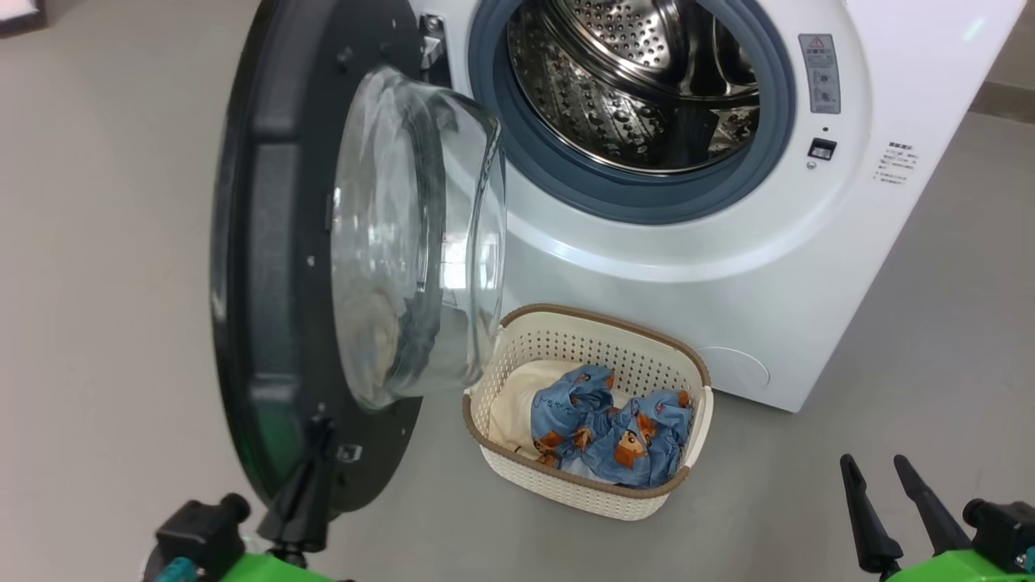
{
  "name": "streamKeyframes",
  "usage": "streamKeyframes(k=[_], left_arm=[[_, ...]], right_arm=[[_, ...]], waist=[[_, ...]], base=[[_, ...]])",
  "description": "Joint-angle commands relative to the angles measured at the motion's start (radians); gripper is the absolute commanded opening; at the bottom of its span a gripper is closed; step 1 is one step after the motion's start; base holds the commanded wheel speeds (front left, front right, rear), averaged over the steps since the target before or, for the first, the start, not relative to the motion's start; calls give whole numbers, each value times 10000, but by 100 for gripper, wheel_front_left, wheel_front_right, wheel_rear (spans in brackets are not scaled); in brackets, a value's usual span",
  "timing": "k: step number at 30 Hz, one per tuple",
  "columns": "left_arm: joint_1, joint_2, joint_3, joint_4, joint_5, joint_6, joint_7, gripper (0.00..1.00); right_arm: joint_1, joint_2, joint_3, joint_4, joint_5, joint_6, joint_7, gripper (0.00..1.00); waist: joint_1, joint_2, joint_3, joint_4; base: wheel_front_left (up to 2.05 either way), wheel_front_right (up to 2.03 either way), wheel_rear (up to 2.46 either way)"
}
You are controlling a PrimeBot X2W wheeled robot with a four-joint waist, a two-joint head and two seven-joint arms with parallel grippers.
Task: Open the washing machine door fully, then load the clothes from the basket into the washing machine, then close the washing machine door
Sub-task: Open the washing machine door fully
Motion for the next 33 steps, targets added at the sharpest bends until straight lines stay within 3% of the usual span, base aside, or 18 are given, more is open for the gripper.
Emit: streamKeyframes(k=[1, 14, 33], left_arm=[[-355, 294, 570, -83, 26, 167, -63, 0], [-1337, 958, 1725, 1104, -177, 153, -63, 0], [-3142, 1413, 3872, 2718, 437, 265, -63, 0]], right_arm=[[119, -116, 270, -191, -40, 16, -120, 100], [151, -93, 169, -269, -35, 16, -120, 100], [-343, -298, 100, -389, -105, 16, -120, 100]], waist=[[0, 0, -54, 54], [0, 0, 174, -25], [0, 0, 1155, -240]], base=[[0, 0, 0], [0, 0, 0], [0, 0, 0]])
